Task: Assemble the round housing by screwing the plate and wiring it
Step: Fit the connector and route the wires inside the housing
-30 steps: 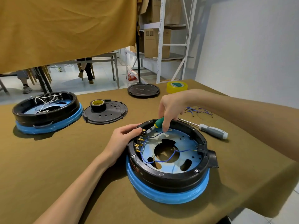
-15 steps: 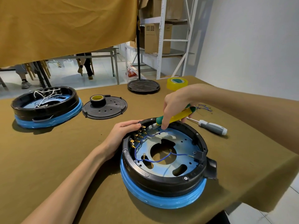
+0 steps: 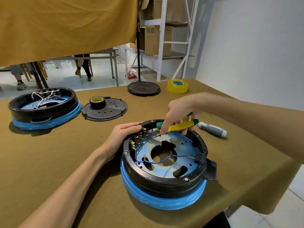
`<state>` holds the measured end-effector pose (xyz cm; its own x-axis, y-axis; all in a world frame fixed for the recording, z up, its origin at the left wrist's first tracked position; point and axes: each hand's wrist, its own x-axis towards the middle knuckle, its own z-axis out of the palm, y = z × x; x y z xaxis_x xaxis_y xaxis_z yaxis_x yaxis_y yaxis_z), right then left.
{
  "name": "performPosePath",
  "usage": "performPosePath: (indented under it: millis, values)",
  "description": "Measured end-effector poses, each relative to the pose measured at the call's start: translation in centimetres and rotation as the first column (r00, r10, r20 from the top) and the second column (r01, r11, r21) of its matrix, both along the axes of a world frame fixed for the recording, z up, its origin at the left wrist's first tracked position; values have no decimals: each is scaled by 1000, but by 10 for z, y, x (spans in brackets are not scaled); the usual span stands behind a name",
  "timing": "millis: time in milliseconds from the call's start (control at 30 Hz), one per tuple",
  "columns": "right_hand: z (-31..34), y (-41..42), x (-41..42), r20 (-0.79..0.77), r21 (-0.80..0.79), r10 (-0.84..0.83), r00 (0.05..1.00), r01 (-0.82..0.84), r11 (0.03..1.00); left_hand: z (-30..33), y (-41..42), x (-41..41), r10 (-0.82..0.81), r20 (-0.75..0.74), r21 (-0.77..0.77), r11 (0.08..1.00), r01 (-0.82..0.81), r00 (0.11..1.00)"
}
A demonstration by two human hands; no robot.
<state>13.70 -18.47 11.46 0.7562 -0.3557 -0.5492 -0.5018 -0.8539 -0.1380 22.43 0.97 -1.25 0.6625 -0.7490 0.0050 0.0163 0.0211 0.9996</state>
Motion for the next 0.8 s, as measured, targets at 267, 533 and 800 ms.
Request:
performPosePath:
  millis: [267,533,800]
  values:
    - [-2,1,-2,-69,142,-58,996,67,988,-4,0,4,-3,20,28,1000,2,1000]
    - [-6,-2,4,-137,220,-49,989,79,972,-4,0,4,1,24,25,1000,-1,1000]
    - [-17,-5,4,-91,223,-50,995,69,972,-4,0,3,17,17,-1,1000,-17,1000]
